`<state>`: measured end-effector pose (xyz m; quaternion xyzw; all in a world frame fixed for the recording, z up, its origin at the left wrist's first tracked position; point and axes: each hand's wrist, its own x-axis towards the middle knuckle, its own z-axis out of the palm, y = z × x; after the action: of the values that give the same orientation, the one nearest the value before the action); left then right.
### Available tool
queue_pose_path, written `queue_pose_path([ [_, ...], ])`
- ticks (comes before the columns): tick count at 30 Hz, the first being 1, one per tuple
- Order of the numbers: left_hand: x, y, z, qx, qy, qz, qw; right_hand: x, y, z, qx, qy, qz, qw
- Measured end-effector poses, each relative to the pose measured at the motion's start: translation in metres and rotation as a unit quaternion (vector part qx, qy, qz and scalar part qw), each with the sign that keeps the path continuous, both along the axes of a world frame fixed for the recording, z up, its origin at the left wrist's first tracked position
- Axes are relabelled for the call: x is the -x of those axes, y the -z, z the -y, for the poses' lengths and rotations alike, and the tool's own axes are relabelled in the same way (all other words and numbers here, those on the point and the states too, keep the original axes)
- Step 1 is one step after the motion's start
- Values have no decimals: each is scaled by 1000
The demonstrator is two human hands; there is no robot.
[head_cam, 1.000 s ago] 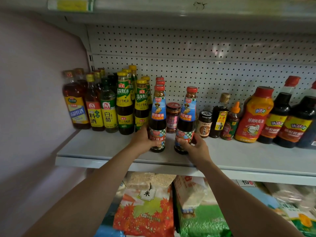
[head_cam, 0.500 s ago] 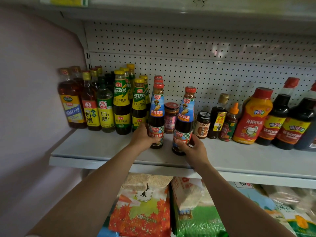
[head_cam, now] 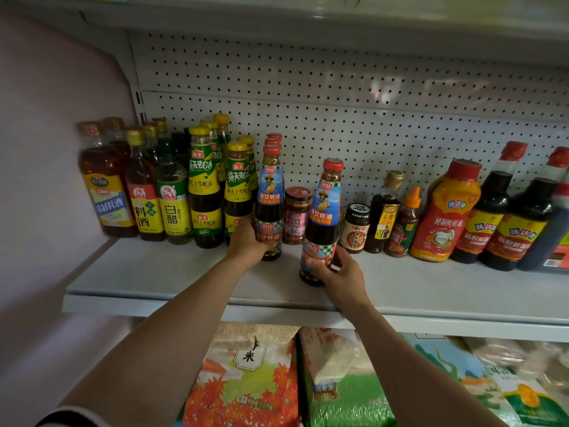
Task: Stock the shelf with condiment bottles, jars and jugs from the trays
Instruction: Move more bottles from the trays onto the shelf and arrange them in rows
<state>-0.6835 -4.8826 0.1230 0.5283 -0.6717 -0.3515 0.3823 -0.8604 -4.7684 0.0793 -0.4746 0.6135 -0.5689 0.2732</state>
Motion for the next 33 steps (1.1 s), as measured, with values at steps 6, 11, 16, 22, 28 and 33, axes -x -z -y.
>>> queue_pose_path([
  [6,-18,-9,-22,61,-10,-27,998,5,1,-2,-8,-7,7,1000],
  [11,-39,-70,-50,159,94,-73,980,-11,-4,-1,-28,-26,10,999],
  [16,-43,-98,-60,192,171,-39,965,-53,-6,13,-28,-45,-16,998],
  [22,-56,-98,-56,206,155,12,966,-63,-7,17,-31,-92,-35,995],
  [28,-50,-102,-49,230,157,65,958,-64,-8,23,-48,-87,-42,994],
  [33,-43,-103,-42,240,137,84,958,-65,-8,30,-48,-81,-55,994],
])
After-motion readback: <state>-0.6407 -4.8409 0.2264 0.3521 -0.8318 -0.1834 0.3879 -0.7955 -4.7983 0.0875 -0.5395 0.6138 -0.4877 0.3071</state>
